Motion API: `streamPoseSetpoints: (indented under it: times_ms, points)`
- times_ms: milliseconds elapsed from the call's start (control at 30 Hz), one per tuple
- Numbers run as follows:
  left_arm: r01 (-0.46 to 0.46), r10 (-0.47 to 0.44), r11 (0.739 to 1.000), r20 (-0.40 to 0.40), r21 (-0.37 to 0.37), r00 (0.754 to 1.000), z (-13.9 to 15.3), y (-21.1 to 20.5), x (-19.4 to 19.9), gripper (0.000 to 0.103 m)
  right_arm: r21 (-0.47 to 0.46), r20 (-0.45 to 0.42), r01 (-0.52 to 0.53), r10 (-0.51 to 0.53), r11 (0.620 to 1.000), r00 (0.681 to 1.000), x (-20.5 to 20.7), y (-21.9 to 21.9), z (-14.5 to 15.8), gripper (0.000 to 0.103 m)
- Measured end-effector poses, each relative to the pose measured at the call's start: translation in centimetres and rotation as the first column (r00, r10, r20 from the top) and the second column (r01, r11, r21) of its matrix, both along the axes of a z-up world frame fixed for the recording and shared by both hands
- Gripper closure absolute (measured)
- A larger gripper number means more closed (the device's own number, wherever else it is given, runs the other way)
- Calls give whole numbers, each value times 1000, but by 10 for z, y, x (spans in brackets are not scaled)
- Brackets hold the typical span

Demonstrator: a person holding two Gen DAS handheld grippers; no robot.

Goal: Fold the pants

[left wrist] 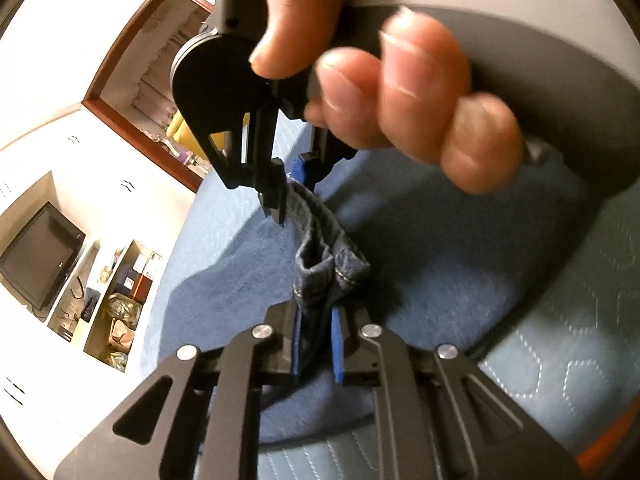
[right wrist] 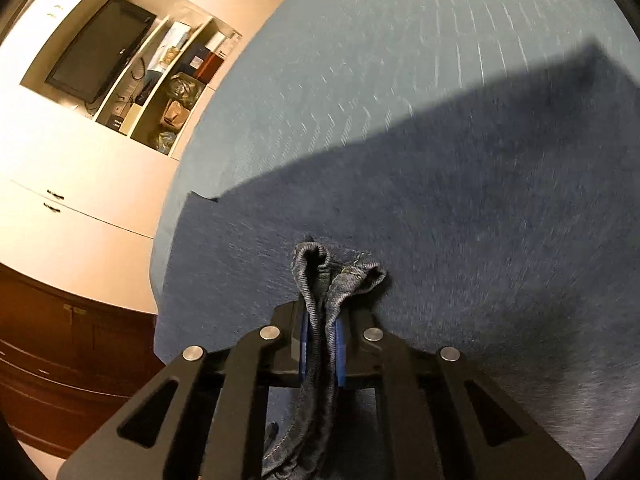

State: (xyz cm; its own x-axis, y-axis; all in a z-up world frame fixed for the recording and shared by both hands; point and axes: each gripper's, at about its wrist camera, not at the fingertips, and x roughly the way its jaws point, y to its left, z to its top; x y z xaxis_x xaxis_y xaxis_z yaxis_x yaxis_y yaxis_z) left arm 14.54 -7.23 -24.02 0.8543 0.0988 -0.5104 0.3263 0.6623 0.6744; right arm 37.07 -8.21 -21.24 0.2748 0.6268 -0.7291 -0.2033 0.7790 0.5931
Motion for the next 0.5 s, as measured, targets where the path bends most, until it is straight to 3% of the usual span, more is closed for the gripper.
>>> streamPoseSetpoints:
  times_ms: [100, 167, 200, 333, 367, 433, 500]
  points:
    - [5, -5, 1000, -7, -23, 1000, 3, -3, 5, 87, -95, 61, -20, 26, 995, 998, -1, 6, 12, 93]
    - [9, -10, 1000, -42, -9, 999, -7, -7, 8, 81, -142, 33, -23, 28, 990, 999, 0, 7, 1, 80]
    - [13, -13, 1000, -23, -6, 1000, -8, -7, 6, 82, -174, 14, -17, 20, 985, 1000, 1, 7, -4, 77]
    - [22, -24, 999, -43, -44, 999, -6, -5, 6, 87, -153, 58, 13, -4, 988, 998, -2, -1, 0, 63]
    - [23, -25, 999, -41, -47, 999, -6, -5, 6, 89, -142, 64, 23, -14, 990, 998, -2, -4, 0, 65]
    - [25, -27, 999, -42, -46, 999, -6, -5, 5, 91, -124, 42, 38, -33, 992, 999, 0, -11, -4, 86]
    - [31, -33, 998, -45, -53, 998, -3, -6, 7, 92, -112, 41, 37, -33, 993, 999, -2, -17, -4, 88]
